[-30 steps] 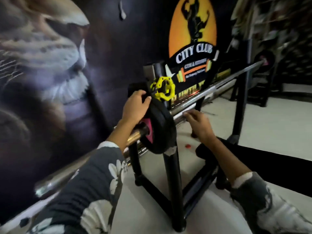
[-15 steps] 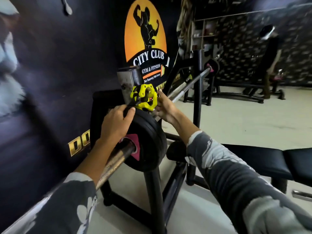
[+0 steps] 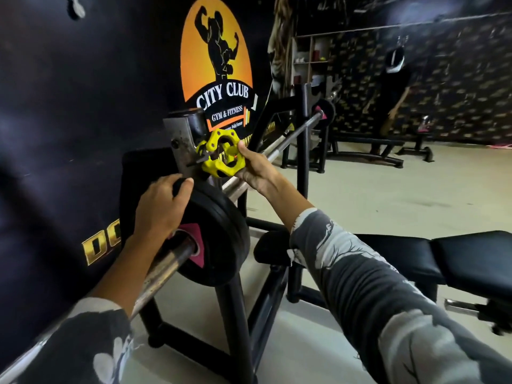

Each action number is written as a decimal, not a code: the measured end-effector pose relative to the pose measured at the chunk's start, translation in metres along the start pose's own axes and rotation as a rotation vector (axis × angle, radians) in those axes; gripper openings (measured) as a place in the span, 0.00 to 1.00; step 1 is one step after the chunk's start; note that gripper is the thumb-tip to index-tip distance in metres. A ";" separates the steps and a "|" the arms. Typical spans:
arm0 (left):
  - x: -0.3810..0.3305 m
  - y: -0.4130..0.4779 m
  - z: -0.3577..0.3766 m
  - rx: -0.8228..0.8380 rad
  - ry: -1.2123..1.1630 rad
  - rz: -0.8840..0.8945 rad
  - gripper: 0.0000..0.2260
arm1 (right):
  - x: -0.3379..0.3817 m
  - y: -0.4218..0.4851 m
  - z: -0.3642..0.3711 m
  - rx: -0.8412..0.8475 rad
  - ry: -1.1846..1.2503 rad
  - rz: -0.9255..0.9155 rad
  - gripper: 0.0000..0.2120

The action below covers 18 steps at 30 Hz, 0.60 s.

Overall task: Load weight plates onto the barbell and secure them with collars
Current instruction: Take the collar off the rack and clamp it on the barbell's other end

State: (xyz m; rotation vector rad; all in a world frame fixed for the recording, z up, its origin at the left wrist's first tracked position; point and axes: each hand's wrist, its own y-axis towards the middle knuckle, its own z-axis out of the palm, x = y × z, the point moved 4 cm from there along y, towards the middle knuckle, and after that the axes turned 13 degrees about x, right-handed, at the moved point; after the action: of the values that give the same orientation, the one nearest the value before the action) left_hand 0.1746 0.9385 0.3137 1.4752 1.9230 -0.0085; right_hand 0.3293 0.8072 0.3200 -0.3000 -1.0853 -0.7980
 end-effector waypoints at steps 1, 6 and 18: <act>0.000 0.000 0.000 -0.003 -0.001 0.002 0.27 | 0.004 -0.005 0.000 -0.009 0.036 -0.015 0.10; -0.004 -0.006 -0.002 -0.022 -0.044 -0.035 0.21 | 0.013 -0.050 -0.015 -0.065 0.141 -0.147 0.11; -0.086 -0.149 0.152 0.436 -0.990 -0.107 0.12 | -0.064 -0.235 -0.108 -0.374 0.014 -0.265 0.24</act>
State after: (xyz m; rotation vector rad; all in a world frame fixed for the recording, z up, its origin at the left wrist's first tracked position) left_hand 0.1359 0.7523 0.1858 1.2429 1.1890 -1.0574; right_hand 0.2210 0.6100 0.1781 -0.4703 -0.9697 -1.2421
